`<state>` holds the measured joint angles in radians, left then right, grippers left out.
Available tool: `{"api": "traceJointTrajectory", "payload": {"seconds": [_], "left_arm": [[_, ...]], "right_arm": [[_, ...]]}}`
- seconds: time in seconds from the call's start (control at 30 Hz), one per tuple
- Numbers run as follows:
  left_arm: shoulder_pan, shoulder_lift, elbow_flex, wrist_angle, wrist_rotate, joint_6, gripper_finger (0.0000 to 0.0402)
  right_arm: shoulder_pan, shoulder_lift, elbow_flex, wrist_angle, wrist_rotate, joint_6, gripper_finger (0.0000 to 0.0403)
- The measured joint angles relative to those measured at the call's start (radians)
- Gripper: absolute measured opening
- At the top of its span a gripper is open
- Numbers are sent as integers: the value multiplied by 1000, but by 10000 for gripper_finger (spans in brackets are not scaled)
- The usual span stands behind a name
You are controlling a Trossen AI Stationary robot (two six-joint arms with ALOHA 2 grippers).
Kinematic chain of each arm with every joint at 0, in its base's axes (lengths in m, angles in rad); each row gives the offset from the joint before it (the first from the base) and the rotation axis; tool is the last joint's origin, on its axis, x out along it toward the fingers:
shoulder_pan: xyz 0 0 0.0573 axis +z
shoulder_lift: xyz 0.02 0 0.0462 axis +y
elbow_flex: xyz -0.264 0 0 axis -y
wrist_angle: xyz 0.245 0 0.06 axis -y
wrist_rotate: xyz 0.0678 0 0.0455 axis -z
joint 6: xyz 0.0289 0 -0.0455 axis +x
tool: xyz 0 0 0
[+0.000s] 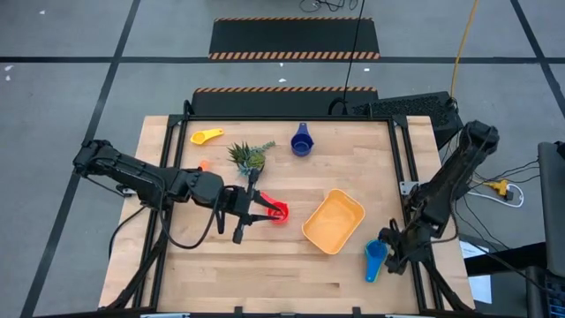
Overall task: Nest measuring cups in basket
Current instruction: Stack the measuring cups on the red measuring cup
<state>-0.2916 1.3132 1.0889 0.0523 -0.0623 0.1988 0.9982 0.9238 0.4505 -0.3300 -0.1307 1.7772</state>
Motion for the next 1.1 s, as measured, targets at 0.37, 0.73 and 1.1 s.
{"api": "traceJointTrajectory", "payload": {"seconds": [0.37, 0.73, 1.1], "left_arm": [[0, 0, 0, -2, 0, -2, 93], [0, 0, 0, -24, -29, -10, 93], [2, 0, 0, -27, -33, -11, 93]], "right_arm": [[-48, -151, 212, -531, 136, -104, 110], [-123, 4, 224, -509, 177, -277, 110], [-142, 187, 247, -574, 10, -327, 110]]}}
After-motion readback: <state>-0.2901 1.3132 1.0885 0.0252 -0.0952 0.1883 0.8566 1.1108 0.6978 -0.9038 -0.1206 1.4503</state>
